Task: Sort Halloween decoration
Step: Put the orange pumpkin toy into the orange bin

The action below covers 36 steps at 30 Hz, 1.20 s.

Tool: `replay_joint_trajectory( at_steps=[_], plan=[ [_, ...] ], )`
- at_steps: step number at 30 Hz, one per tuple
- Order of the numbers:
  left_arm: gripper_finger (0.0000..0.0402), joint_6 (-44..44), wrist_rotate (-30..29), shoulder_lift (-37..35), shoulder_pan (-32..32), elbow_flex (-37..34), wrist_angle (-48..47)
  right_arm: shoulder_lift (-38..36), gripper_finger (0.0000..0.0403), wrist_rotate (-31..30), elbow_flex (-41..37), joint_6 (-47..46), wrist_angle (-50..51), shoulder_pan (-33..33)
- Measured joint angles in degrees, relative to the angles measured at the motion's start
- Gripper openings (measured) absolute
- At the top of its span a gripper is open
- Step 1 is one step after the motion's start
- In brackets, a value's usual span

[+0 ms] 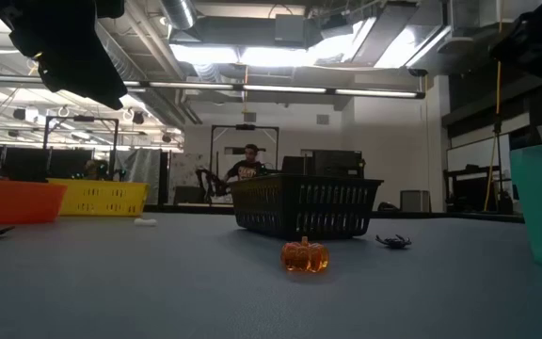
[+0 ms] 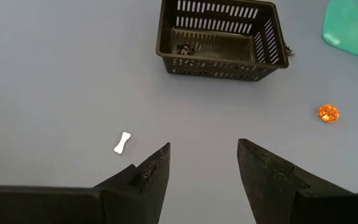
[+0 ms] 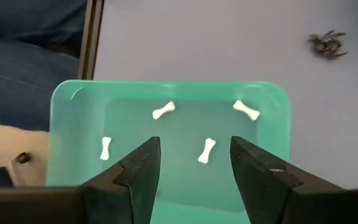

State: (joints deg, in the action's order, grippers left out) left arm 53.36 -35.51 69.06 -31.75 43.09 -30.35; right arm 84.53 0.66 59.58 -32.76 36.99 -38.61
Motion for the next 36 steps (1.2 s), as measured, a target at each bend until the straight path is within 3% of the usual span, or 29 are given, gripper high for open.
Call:
replay_joint_trajectory(
  at_steps=[8,15,23,29,36],
  plan=[
    [0.0171,0.00,0.00,0.00,0.01,0.00,0.00,0.00,0.0191,-10.26,-0.01,4.13,-5.20,0.02],
    [0.0171,0.00,0.00,0.00,0.02,0.00,0.00,0.00,0.0191,-11.46,-0.01,13.95,-16.27,3.18],
    [0.0171,-0.07,0.00,0.00,0.02,0.00,-0.02,1.51,0.0191,-7.29,-0.01,22.43,-24.45,10.53],
    [0.0171,-0.07,0.00,-0.02,0.02,-0.02,-0.05,8.52,0.0191,-2.60,0.68,29.29,-32.96,12.15],
    [0.0171,-0.08,0.00,-0.02,0.01,-0.02,-0.13,19.17,0.0191,1.82,9.17,35.64,-30.59,12.02]
  ],
)
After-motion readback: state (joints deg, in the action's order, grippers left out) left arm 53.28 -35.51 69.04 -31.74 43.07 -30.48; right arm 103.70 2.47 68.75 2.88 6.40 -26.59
